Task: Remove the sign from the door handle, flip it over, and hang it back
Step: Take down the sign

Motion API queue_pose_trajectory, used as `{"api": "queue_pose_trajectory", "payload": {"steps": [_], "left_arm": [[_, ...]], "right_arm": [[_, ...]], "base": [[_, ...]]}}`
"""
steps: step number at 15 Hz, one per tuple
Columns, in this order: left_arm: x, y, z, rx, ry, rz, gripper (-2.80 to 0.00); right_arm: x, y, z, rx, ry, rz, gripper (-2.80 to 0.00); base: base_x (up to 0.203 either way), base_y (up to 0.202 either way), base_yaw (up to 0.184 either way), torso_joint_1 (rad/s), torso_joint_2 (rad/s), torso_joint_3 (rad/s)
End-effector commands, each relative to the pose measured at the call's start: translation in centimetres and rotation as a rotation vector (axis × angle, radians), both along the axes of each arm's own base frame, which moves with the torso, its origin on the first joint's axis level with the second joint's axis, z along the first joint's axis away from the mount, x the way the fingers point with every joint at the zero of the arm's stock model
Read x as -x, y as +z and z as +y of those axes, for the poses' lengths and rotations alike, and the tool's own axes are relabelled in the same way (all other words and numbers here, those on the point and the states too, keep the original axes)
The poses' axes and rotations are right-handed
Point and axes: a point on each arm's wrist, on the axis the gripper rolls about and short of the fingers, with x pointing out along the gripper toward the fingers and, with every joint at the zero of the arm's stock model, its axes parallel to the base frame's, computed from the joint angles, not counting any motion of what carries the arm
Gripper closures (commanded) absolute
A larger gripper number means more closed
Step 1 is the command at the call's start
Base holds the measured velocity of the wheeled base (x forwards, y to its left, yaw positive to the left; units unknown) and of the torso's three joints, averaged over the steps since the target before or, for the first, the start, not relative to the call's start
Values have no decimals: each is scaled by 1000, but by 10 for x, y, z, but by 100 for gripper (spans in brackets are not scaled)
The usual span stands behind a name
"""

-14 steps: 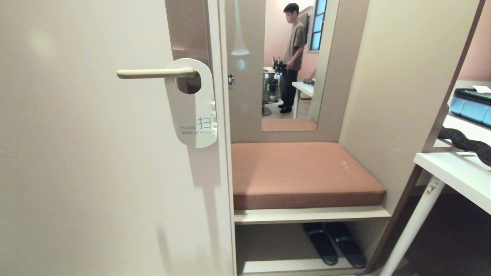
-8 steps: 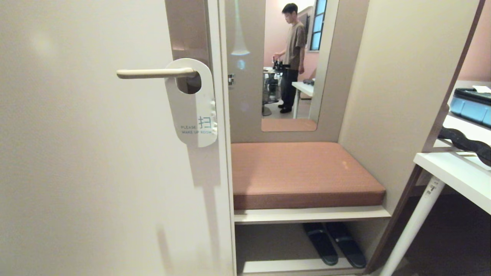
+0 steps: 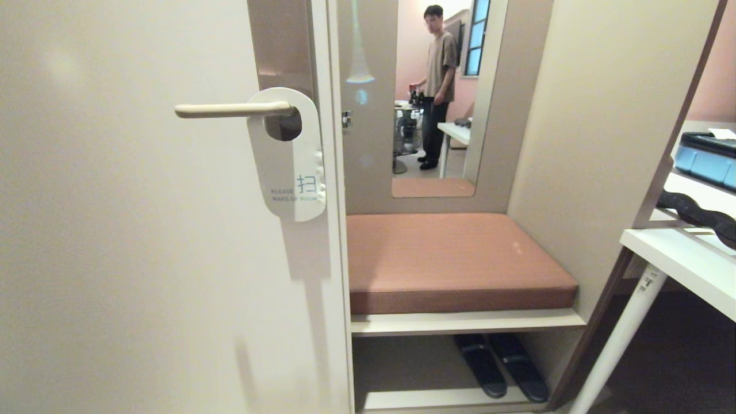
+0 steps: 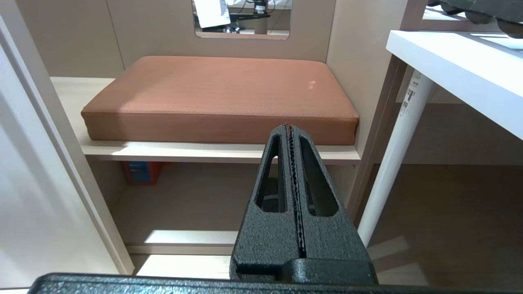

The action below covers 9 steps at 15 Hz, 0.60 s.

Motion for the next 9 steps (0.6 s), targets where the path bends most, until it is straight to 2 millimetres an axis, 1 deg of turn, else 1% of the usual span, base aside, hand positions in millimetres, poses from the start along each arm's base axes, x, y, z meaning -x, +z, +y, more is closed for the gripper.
{"api": "queue_pose_trajectory", "payload": {"steps": [1, 9], "left_arm": [[0, 0, 0, 1, 1, 0, 0], [0, 0, 0, 2, 2, 1, 0]], "right_arm": [[0, 0, 0, 0, 0, 0, 0], [0, 0, 0, 0, 0, 0, 0]], "base": [[0, 0, 0, 0, 0, 0], [0, 0, 0, 0, 0, 0]]}}
